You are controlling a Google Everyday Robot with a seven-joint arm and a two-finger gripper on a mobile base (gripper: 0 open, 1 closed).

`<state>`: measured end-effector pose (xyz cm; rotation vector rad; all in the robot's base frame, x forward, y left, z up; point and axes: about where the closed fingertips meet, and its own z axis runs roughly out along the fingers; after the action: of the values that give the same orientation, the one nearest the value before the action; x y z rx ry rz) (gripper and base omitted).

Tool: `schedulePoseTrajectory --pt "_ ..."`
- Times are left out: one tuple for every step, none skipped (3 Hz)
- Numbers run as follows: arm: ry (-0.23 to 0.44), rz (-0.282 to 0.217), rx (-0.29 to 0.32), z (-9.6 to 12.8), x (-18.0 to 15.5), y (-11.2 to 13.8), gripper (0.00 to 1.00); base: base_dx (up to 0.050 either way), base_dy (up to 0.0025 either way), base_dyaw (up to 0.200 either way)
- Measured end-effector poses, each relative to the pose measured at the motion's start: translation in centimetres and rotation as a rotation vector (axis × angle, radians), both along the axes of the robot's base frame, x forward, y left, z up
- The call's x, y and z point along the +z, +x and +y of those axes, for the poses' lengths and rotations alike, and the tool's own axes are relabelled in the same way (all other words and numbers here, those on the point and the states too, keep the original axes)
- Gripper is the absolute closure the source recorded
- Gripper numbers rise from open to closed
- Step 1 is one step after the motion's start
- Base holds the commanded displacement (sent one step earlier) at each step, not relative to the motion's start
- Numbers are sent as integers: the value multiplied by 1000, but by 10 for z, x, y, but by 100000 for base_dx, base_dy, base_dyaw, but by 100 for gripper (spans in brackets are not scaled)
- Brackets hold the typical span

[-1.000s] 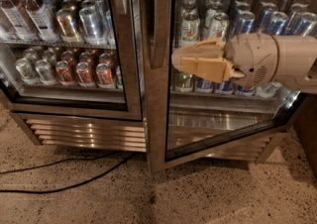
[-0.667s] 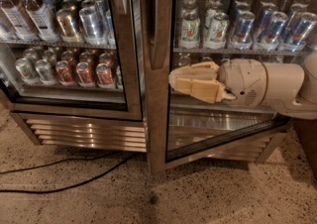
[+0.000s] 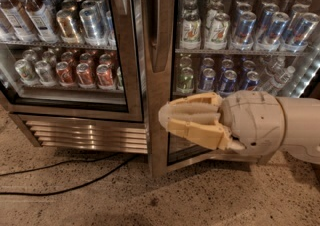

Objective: Open right fridge door

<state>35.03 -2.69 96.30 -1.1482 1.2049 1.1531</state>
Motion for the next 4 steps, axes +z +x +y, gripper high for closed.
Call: schedulePoseTrajectory --pt "-3 0 -6 -1 0 1 100 -1 -1 -20012" --pt "-3 0 -6 -1 0 1 100 -1 2 -19822" --pt "-3 0 -6 -1 0 1 100 -5002 5 -39" --pt "-3 0 -6 -1 0 1 100 -5001 2 -18"
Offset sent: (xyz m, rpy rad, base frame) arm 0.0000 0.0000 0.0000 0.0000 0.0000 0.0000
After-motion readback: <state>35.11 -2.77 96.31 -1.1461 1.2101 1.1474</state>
